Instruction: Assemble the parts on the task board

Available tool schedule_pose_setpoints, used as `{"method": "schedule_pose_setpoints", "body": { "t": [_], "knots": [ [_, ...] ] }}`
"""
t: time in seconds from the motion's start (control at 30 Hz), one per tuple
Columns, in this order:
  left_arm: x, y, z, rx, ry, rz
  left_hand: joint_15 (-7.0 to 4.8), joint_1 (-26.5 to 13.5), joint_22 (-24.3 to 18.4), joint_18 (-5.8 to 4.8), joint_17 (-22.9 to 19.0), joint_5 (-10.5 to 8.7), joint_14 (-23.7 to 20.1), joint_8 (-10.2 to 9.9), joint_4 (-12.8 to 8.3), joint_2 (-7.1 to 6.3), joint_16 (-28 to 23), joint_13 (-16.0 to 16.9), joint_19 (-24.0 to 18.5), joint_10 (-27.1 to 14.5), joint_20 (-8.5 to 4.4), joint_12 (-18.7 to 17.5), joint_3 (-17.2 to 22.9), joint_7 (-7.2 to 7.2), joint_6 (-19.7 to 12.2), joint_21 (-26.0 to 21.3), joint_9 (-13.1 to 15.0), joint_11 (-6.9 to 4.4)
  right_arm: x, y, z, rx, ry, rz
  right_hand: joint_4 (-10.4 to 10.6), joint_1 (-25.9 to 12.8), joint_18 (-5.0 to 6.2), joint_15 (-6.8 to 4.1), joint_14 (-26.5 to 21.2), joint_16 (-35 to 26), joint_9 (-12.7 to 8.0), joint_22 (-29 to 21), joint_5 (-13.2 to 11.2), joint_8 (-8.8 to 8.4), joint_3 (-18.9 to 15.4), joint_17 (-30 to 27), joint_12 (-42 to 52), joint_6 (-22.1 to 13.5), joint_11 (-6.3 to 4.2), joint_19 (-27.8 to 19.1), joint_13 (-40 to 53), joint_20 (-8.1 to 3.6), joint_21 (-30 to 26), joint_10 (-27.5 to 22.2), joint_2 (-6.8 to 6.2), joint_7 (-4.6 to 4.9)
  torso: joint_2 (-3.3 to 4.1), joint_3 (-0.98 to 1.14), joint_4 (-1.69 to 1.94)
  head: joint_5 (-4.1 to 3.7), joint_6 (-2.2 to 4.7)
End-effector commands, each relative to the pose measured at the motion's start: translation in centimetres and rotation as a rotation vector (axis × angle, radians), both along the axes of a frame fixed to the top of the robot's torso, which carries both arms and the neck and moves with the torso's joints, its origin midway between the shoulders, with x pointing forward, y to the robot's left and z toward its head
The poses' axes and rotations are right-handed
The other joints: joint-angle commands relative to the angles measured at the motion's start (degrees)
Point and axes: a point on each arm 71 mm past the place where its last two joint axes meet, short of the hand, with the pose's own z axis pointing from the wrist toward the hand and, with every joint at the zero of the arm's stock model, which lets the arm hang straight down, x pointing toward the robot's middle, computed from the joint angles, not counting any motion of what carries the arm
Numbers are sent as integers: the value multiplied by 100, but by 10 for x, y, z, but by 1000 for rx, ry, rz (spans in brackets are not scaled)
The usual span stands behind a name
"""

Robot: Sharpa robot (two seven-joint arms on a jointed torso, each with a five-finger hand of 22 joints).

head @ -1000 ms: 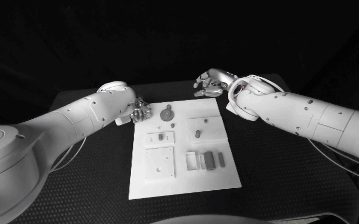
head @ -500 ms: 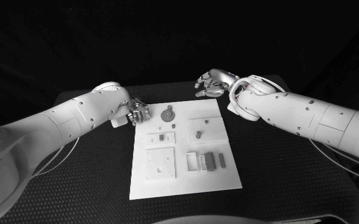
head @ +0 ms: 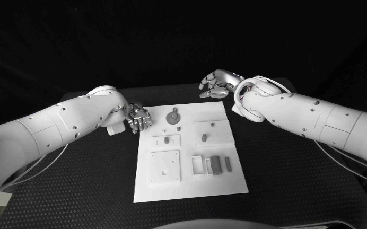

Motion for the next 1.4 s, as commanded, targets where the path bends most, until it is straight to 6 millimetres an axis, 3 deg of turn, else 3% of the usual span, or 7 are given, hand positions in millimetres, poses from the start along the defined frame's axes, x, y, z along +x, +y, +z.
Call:
{"method": "schedule_pose_setpoints", "body": {
  "t": [0.03, 0.17, 0.6, 1.4],
  "knots": [
    [-6, -1, 1, 38, 7, -11, -14, -104, 135, -1, -13, 44, 45, -36, -14, 14, 23, -10, 53, 54, -13, 31, 56, -59, 112, 31, 8, -12, 0, 0, 0, -5, 2, 6, 26, -37, 165, 19, 15, -31, -9, 94, 5, -12, 2, 7, 15, 42, 16, 8, -7, -33, -25, 0, -16, 73, -8, 2, 13, 17, -1],
    [-12, -4, 2, 50, -2, -27, -27, -168, 135, -4, -21, 47, 72, -39, -36, 23, 36, -13, 74, 79, -27, 44, 87, -69, 140, 54, 13, -22, 0, -1, 0, -6, 2, 5, 25, -36, 165, 19, 15, -31, -9, 94, 5, -12, 2, 7, 15, 42, 16, 8, -7, -33, -25, 0, -15, 73, -10, 5, 20, 41, -13],
    [-21, -21, -3, 68, 16, -84, -74, -322, 137, -6, -31, 66, 158, -30, -62, 40, 89, -7, 138, 166, -73, 97, 164, -108, 234, 124, 40, -67, 0, 0, -1, -5, 3, 7, 27, -39, 165, 19, 15, -32, -9, 94, 4, -11, 2, 7, 17, 43, 16, 8, -8, -32, -26, 1, -12, 73, -14, 14, -3, 87, -24],
    [-32, -33, -18, 145, 25, -132, -89, -341, 137, -14, -38, 68, 178, -34, -113, 37, 105, -5, 149, 184, -89, 113, 220, -117, 255, 153, 55, -78, 0, 0, -1, -6, 6, 8, 34, -52, 165, 19, 14, -33, -9, 94, 4, -10, -2, 6, 18, 43, 16, 8, -10, -31, -27, 1, -10, 73, -5, 3, 8, 66, -65]
  ]
}}
